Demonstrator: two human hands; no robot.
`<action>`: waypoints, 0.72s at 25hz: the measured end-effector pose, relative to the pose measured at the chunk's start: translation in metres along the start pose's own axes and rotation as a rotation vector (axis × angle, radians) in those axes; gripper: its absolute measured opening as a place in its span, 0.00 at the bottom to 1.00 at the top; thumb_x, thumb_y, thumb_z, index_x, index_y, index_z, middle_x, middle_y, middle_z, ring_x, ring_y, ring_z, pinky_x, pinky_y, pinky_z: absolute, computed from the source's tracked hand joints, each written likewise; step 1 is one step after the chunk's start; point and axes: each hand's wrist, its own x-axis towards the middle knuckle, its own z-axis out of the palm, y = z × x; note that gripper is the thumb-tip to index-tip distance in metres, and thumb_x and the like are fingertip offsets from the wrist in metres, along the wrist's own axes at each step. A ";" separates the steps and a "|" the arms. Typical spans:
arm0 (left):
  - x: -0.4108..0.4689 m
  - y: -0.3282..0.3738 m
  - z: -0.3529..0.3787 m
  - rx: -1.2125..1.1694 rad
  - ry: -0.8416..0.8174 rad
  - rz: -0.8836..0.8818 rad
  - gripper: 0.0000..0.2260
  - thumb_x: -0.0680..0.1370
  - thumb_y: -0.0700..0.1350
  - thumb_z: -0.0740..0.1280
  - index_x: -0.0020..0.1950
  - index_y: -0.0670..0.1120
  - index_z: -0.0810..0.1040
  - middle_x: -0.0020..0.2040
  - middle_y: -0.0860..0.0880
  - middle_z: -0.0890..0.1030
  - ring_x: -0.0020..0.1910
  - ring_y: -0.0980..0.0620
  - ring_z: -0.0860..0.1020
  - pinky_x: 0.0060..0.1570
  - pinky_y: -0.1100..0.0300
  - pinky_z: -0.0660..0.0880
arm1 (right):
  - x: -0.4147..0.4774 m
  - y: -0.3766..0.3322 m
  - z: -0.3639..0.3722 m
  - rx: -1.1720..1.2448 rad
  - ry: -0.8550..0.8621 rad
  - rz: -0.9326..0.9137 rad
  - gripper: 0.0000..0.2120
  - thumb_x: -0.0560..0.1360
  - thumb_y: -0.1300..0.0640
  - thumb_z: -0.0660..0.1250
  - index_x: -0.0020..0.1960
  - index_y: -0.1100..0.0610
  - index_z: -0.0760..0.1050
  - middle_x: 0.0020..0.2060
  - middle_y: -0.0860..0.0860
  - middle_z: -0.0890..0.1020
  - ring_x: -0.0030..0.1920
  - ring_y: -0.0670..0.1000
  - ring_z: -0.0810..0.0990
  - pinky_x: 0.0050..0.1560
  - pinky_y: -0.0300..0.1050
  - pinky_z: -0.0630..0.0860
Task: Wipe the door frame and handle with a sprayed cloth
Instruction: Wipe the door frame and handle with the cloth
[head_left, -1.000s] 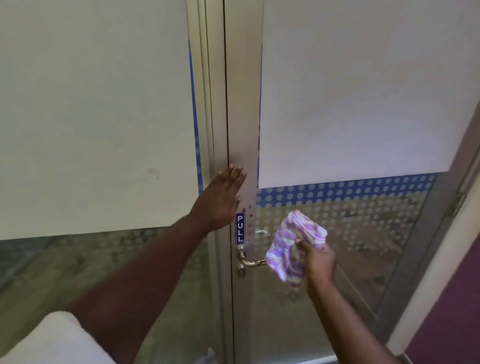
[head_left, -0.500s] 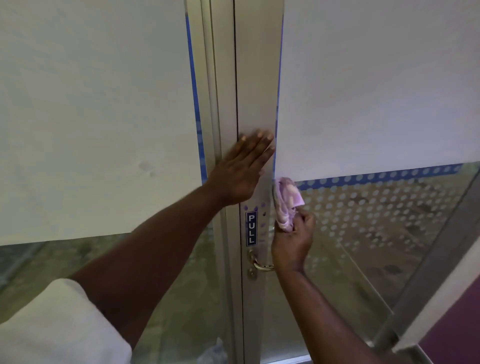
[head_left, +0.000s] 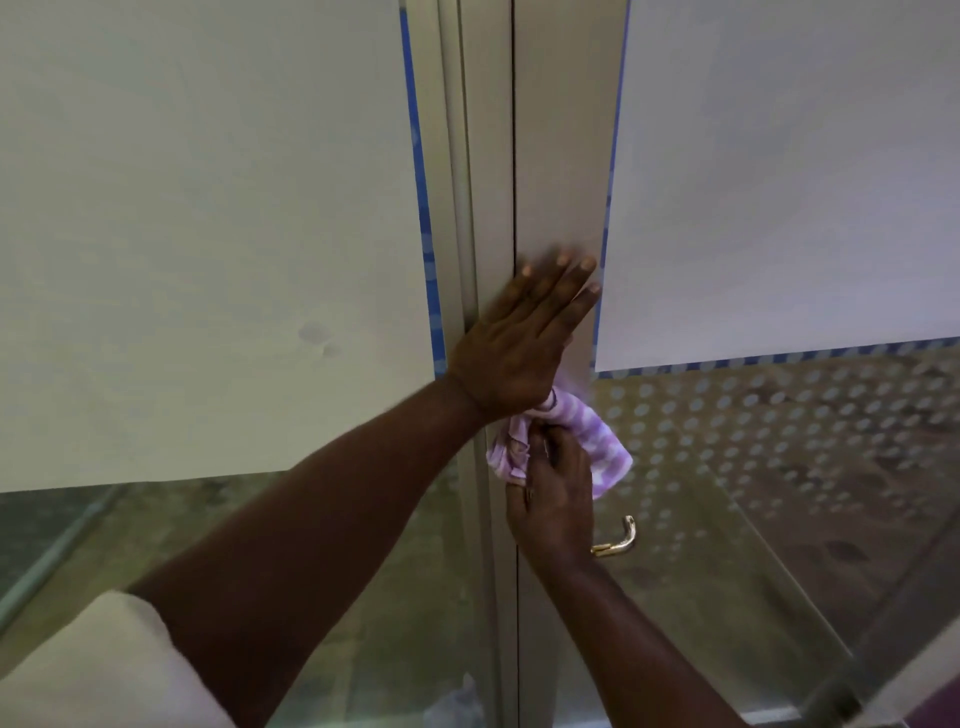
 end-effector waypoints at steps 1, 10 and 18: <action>0.000 0.001 0.000 0.003 0.003 -0.001 0.27 0.82 0.40 0.62 0.82 0.40 0.64 0.82 0.39 0.65 0.83 0.39 0.62 0.83 0.45 0.50 | -0.002 0.004 0.001 -0.035 -0.004 -0.023 0.24 0.76 0.60 0.68 0.72 0.59 0.74 0.66 0.61 0.76 0.64 0.61 0.75 0.65 0.51 0.71; -0.001 0.001 0.006 0.038 0.048 -0.009 0.24 0.85 0.41 0.60 0.82 0.41 0.65 0.82 0.40 0.66 0.82 0.40 0.63 0.83 0.46 0.48 | -0.054 0.034 0.003 -0.088 -0.162 -0.095 0.25 0.72 0.57 0.71 0.70 0.57 0.76 0.62 0.56 0.77 0.63 0.59 0.77 0.60 0.55 0.75; 0.000 0.004 0.007 0.070 0.067 -0.011 0.23 0.84 0.40 0.62 0.81 0.41 0.68 0.81 0.40 0.68 0.81 0.40 0.66 0.81 0.44 0.56 | -0.035 0.023 -0.004 -0.029 -0.109 -0.124 0.22 0.83 0.49 0.62 0.75 0.55 0.72 0.67 0.56 0.76 0.66 0.57 0.75 0.66 0.55 0.71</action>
